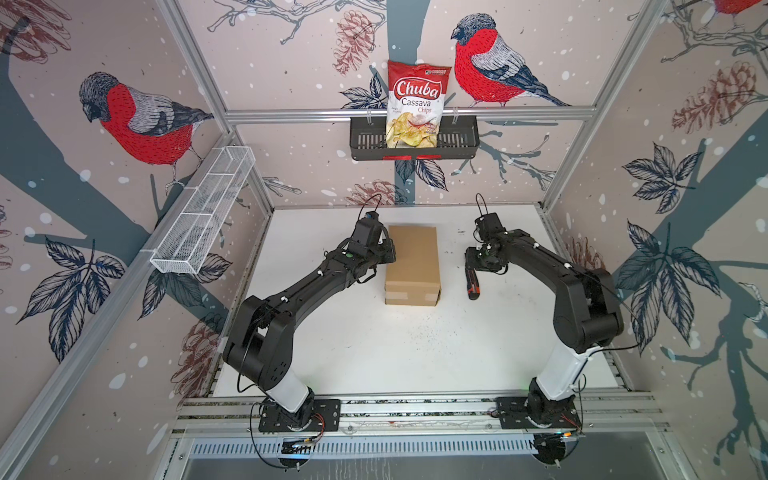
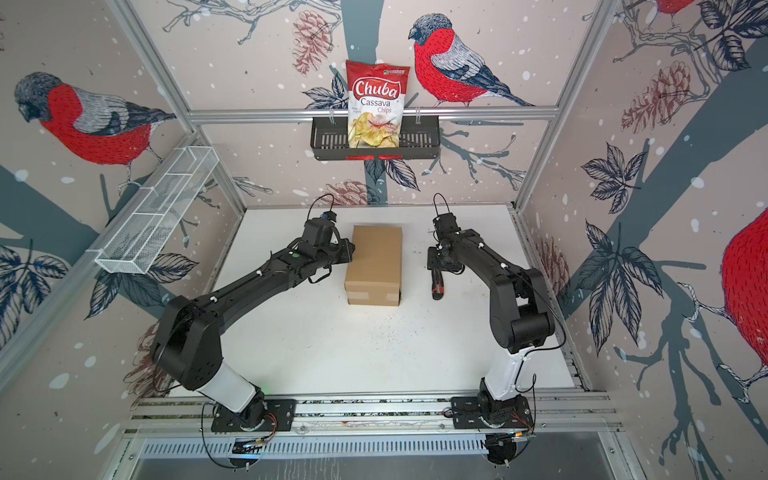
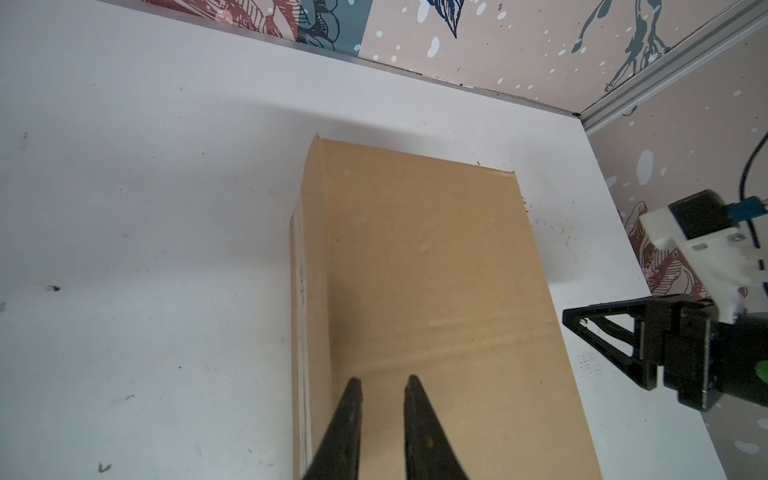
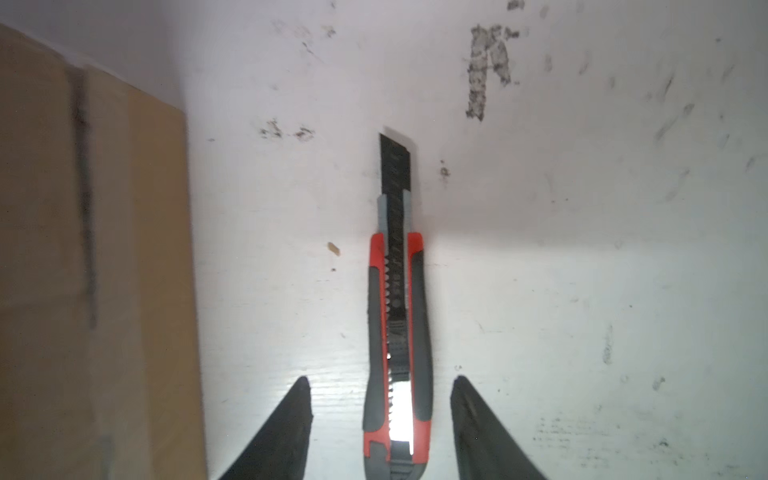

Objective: Unpack the express box
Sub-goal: 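Lower the knife onto the table beside the box with the right gripper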

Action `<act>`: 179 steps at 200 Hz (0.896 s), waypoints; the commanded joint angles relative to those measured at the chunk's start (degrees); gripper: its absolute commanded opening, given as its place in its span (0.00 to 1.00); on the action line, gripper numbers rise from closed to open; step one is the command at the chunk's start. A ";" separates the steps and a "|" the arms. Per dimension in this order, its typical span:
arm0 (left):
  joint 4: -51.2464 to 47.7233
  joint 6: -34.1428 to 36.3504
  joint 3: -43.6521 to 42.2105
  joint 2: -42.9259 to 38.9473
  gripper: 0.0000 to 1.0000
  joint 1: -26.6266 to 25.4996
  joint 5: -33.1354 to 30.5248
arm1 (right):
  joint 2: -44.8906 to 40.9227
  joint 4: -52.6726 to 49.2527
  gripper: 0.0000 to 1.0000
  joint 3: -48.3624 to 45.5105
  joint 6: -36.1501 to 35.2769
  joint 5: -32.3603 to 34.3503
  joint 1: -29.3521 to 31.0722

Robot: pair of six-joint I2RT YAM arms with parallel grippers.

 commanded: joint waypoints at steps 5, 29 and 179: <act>-0.90 2.22 0.77 0.10 0.20 0.17 -0.58 | -0.62 0.88 0.41 1.49 2.24 -3.43 1.63; -1.76 2.76 0.27 -0.65 0.20 0.16 -1.71 | 0.87 2.92 0.32 3.05 3.73 -4.80 3.35; -2.97 0.19 -6.25 -4.15 0.17 0.42 -9.28 | 8.29 3.99 0.31 10.02 5.39 -7.02 7.38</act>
